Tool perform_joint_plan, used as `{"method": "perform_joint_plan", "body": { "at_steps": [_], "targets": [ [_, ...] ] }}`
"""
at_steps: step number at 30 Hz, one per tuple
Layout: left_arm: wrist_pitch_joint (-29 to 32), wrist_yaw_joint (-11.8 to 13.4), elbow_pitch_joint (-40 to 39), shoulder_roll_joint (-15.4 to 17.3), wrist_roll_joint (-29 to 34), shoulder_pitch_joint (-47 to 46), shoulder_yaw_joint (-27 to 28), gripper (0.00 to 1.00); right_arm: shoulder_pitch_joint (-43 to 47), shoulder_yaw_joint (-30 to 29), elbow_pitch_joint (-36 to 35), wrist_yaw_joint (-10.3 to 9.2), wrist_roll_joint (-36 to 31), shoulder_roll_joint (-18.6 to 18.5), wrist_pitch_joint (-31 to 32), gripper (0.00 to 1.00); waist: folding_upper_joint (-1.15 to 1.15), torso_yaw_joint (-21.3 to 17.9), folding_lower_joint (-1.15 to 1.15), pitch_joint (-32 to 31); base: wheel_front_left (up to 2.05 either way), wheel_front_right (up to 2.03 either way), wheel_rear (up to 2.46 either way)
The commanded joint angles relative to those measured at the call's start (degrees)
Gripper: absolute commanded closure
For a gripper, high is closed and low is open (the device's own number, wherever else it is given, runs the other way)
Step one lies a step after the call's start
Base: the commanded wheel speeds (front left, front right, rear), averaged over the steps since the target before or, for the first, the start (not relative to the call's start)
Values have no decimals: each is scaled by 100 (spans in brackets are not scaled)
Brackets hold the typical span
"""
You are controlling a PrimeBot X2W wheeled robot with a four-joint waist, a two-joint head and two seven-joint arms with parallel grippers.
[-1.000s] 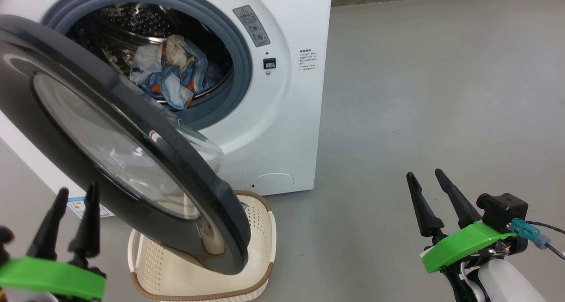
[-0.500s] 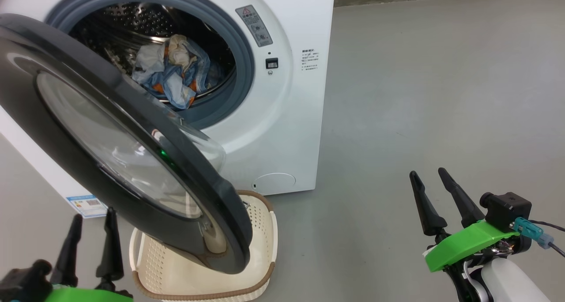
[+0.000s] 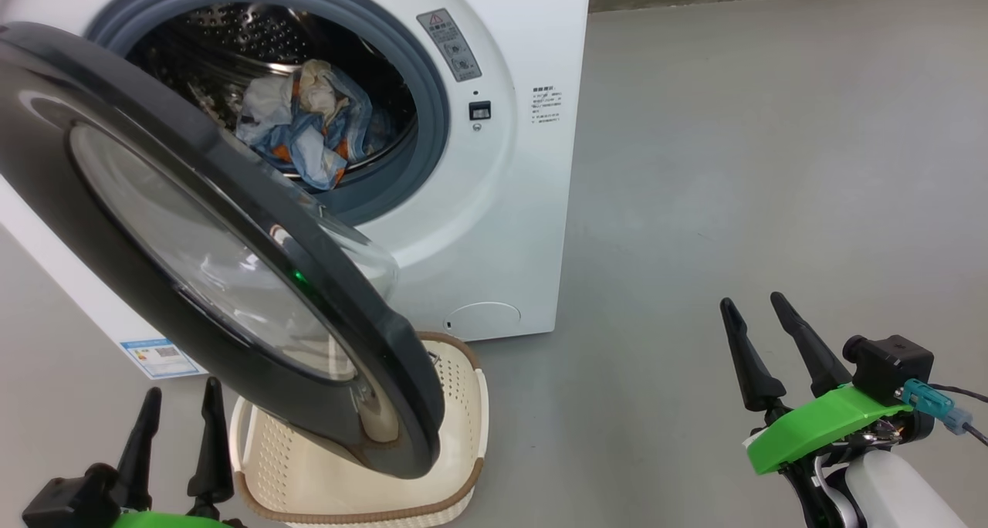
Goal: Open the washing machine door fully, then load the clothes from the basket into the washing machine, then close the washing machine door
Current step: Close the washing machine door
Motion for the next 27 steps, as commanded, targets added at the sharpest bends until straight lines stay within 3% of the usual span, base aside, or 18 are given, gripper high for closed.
{"method": "perform_joint_plan", "body": {
  "at_steps": [1,23,24,25,26,27],
  "targets": [
    [-82,18,-98,67,36,-180,182,0,-113,72,-146,26,-81,-92,-46,0,0,8,0,-6,0,0,0],
    [-116,26,-20,48,75,-171,133,0,-103,197,-109,26,-71,-142,-46,0,0,68,0,-56,0,0,0],
    [-116,30,-19,49,77,-173,131,0,-110,215,-110,26,-80,-153,-46,8,0,75,0,-54,0,0,0],
    [-117,33,-18,49,79,-173,128,0,-119,232,-107,26,-89,-165,-46,30,0,82,0,-51,0,0,0],
    [-117,35,-15,49,80,-174,125,0,-135,257,-104,26,-119,-189,-46,62,0,90,0,-49,0,0,0],
    [-118,37,-12,48,81,-175,120,0,-157,271,-94,26,-165,-217,-46,84,0,98,0,-46,0,0,0]
  ]
}}
